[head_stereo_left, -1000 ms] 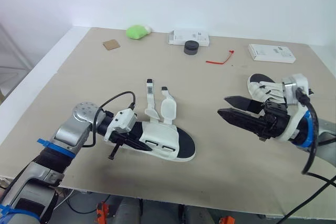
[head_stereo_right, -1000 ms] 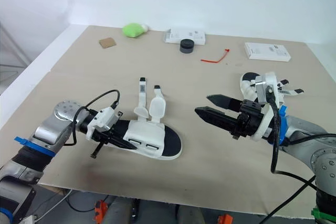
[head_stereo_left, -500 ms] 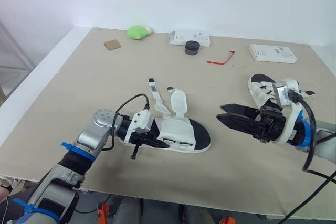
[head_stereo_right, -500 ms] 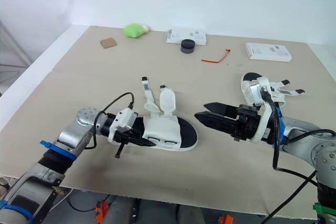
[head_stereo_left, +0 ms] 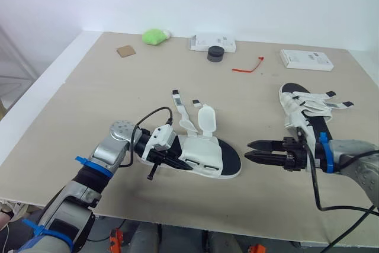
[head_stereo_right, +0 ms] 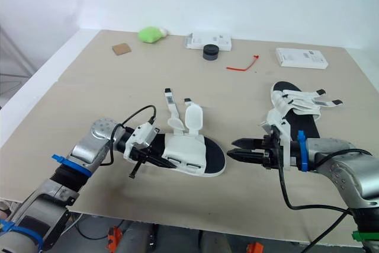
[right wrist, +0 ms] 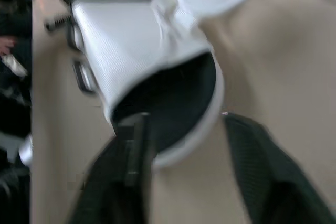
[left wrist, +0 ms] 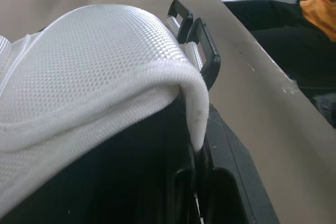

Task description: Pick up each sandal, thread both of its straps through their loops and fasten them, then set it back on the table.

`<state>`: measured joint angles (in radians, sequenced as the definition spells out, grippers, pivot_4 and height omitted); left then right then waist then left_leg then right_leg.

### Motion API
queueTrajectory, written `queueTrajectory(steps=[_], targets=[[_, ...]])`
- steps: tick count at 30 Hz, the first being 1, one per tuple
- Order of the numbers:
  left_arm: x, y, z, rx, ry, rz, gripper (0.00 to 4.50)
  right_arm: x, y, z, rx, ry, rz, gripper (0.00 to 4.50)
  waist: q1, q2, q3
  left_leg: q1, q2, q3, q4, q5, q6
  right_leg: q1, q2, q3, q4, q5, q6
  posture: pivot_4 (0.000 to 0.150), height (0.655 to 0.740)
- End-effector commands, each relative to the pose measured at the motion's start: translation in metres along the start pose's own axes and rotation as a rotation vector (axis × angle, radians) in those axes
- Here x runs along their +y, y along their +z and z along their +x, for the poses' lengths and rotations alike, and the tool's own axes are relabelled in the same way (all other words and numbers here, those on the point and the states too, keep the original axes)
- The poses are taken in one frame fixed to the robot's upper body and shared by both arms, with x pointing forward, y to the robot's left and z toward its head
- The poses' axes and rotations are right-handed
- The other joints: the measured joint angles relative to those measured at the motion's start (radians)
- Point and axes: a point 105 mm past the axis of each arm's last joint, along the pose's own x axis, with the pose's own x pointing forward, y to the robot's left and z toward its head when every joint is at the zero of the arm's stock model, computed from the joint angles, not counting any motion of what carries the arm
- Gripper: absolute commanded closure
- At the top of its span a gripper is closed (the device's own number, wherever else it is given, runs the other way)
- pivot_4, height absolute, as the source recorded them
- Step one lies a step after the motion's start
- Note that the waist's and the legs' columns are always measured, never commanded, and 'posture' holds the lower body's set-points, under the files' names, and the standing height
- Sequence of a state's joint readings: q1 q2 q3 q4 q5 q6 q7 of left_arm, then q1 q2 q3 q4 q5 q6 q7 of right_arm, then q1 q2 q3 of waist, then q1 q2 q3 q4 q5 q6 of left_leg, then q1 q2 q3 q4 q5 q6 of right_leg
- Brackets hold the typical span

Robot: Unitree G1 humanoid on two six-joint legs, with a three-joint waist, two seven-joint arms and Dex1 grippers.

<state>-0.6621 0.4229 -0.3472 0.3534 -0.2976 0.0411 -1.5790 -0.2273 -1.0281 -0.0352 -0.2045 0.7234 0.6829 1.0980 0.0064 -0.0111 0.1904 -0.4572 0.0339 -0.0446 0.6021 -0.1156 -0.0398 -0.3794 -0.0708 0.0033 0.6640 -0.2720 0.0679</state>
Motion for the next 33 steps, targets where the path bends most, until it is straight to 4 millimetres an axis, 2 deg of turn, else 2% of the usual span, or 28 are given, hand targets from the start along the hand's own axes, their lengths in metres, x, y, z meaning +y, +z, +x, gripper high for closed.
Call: queueTrajectory(steps=[1, 2, 6, 17, 26, 33], targets=[[0.005, 0.000, 0.001, -0.007, 0.000, 0.012, 4.50, 0.004, 0.006, 0.004, 0.041, 0.065, -0.118, 4.13, 0.000, 0.001, 0.000, 0.000, 0.000, 0.000, 0.000, 0.000, 0.001, 0.000, 0.000, 0.000, 0.000, 0.000, 0.000, 0.150, 0.7400], [0.006, 0.001, 0.003, -0.008, -0.001, 0.015, 4.50, 0.003, 0.005, 0.007, 0.052, 0.072, -0.131, 4.45, 0.000, 0.001, 0.000, 0.000, 0.000, 0.000, 0.000, 0.001, 0.001, 0.000, 0.000, 0.000, 0.000, 0.001, 0.000, 0.150, 0.7400], [0.011, 0.003, 0.009, -0.021, 0.008, 0.022, 4.50, -0.006, 0.005, 0.017, 0.082, 0.053, -0.163, 4.45, 0.003, 0.001, 0.000, 0.000, 0.000, 0.000, 0.001, 0.001, 0.001, 0.000, -0.001, 0.000, 0.000, 0.002, 0.001, 0.150, 0.7400], [0.018, 0.009, 0.028, -0.052, -0.004, 0.022, 4.50, -0.016, 0.009, 0.022, 0.097, 0.068, -0.209, 4.45, 0.004, 0.001, 0.000, -0.001, -0.003, 0.000, 0.001, 0.002, 0.001, 0.001, -0.003, 0.000, 0.000, 0.001, 0.003, 0.150, 0.7400], [0.026, 0.014, 0.038, -0.076, 0.002, 0.022, 4.50, -0.009, 0.012, 0.039, 0.058, 0.121, -0.204, 4.45, 0.003, 0.001, 0.000, -0.001, -0.003, 0.000, 0.001, 0.002, 0.001, 0.001, -0.003, 0.000, 0.000, 0.002, 0.003, 0.150, 0.7400], [0.021, 0.011, 0.040, -0.077, -0.011, 0.017, 4.50, -0.007, 0.012, 0.048, 0.022, 0.141, -0.174, 4.45, 0.002, 0.001, 0.000, -0.001, -0.003, 0.000, 0.001, 0.002, 0.001, 0.002, -0.003, 0.000, 0.000, 0.002, 0.003, 0.150, 0.7400]])
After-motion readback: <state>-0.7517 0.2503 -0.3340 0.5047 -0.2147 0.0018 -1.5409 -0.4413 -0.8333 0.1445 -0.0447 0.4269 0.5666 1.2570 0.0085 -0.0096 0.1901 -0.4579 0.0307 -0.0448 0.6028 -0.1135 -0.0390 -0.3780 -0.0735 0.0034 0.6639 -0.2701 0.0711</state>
